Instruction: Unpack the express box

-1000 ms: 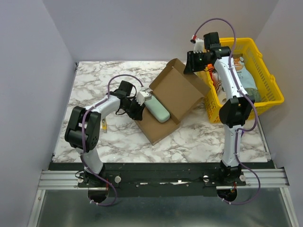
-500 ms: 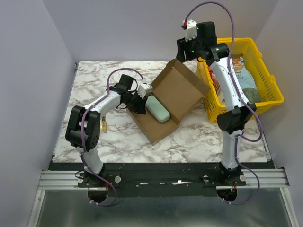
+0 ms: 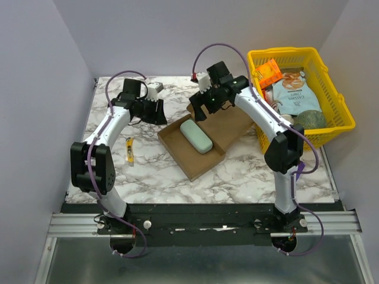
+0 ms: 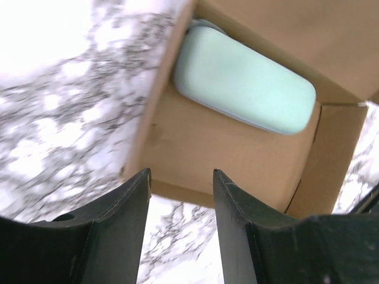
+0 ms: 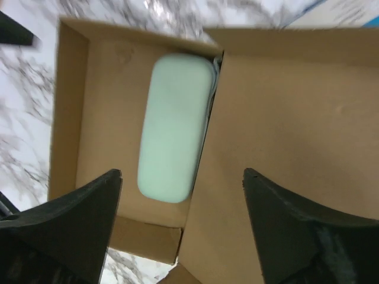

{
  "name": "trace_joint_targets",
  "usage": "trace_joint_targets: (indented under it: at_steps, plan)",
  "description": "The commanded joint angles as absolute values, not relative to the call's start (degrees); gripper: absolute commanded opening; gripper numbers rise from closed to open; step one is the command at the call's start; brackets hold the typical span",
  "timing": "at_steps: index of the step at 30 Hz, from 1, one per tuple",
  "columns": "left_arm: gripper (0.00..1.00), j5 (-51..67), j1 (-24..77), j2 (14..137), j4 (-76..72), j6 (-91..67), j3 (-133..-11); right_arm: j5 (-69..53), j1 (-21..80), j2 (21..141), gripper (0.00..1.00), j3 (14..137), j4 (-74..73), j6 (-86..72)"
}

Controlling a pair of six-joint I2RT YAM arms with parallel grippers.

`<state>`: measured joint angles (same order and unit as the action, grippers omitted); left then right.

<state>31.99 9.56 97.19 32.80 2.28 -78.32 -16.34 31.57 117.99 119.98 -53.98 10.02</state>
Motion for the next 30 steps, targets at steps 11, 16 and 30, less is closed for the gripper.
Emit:
trace_joint_targets:
  at_steps: [11,16,30]
  plan:
    - [0.56,28.2,6.6,90.0,33.7,-0.8,-75.5,-15.6,35.5,130.5,0.89,123.4,-55.1,9.7]
    - [0.56,28.4,6.2,89.2,33.9,-0.6,-74.5,-13.6,35.7,132.6,0.88,123.8,-55.0,10.1]
    - [0.56,29.2,6.0,89.0,34.1,-0.4,-74.4,-5.1,38.2,135.3,0.97,117.4,-54.7,11.2]
